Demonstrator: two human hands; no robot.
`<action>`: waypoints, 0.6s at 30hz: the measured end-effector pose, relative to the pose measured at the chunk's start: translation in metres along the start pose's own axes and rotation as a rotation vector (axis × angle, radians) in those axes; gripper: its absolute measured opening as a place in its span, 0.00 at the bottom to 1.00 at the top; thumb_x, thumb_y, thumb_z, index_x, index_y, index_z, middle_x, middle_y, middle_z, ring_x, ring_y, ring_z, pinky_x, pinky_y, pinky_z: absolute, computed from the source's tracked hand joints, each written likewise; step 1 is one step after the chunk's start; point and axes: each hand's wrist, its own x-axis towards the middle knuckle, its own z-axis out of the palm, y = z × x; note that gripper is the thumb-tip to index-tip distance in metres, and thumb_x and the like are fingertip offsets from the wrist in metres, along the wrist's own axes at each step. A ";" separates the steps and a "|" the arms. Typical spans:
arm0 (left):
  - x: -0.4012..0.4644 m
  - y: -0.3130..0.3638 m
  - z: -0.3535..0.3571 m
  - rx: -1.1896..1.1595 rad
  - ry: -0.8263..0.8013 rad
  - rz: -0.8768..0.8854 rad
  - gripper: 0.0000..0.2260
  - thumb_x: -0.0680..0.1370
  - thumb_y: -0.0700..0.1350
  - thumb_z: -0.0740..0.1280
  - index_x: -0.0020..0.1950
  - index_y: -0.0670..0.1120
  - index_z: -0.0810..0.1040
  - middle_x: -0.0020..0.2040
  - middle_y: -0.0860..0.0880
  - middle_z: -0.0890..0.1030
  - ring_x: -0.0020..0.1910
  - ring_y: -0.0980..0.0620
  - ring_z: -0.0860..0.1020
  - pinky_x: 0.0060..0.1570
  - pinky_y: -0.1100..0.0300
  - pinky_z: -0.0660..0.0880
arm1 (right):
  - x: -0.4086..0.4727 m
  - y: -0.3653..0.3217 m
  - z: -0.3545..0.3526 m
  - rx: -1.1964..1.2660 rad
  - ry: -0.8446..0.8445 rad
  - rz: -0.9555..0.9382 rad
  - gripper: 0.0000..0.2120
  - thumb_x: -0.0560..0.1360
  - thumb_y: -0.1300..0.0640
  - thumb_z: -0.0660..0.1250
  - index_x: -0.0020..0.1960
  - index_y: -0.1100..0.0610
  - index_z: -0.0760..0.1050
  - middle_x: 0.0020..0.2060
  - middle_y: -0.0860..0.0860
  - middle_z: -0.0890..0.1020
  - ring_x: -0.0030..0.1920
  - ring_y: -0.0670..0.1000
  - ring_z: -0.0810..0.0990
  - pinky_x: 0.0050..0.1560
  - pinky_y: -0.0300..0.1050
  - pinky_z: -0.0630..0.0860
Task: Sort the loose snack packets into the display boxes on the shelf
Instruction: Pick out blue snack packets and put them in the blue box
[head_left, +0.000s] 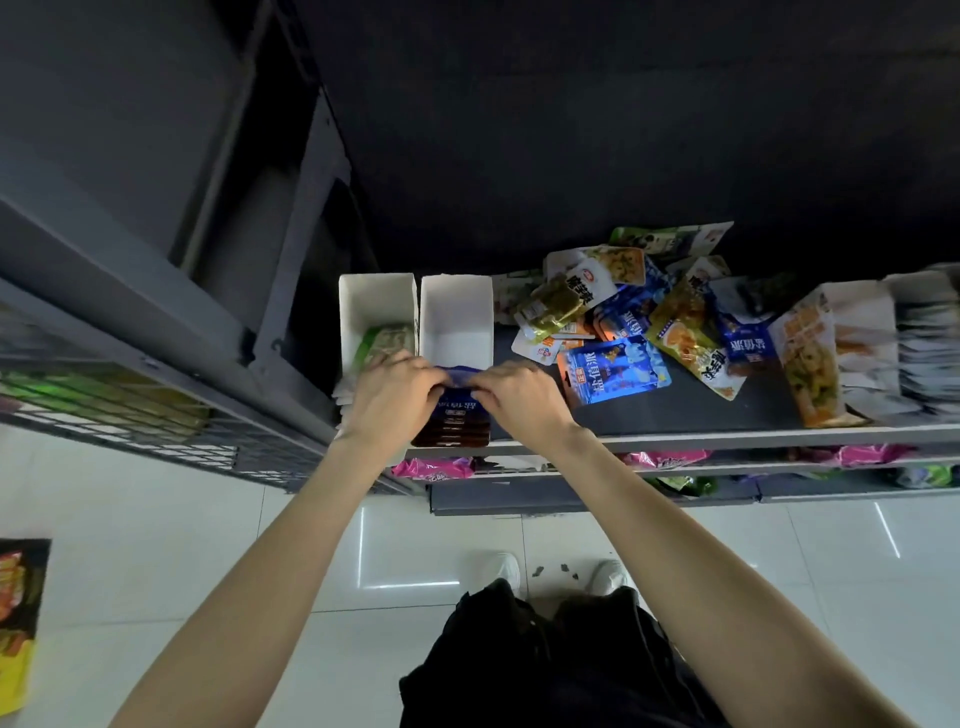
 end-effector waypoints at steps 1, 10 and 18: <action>-0.001 0.002 0.000 0.015 -0.026 -0.002 0.10 0.78 0.46 0.65 0.56 0.55 0.81 0.50 0.50 0.83 0.49 0.49 0.79 0.49 0.56 0.74 | -0.001 0.003 -0.001 0.018 -0.050 -0.005 0.12 0.77 0.56 0.65 0.58 0.55 0.79 0.50 0.54 0.83 0.53 0.55 0.79 0.56 0.48 0.71; -0.002 0.044 -0.011 -0.097 0.024 -0.059 0.12 0.77 0.49 0.64 0.60 0.53 0.79 0.52 0.52 0.83 0.47 0.51 0.81 0.40 0.60 0.74 | -0.062 0.115 -0.017 0.118 0.108 0.485 0.16 0.75 0.63 0.65 0.63 0.57 0.76 0.57 0.55 0.80 0.59 0.56 0.76 0.58 0.47 0.72; 0.050 0.164 0.065 -0.696 -0.145 -0.372 0.24 0.76 0.46 0.67 0.70 0.47 0.66 0.63 0.46 0.76 0.60 0.48 0.75 0.57 0.55 0.72 | -0.064 0.189 -0.002 -0.031 -0.429 0.491 0.41 0.72 0.45 0.70 0.77 0.48 0.49 0.77 0.55 0.46 0.75 0.60 0.45 0.73 0.58 0.55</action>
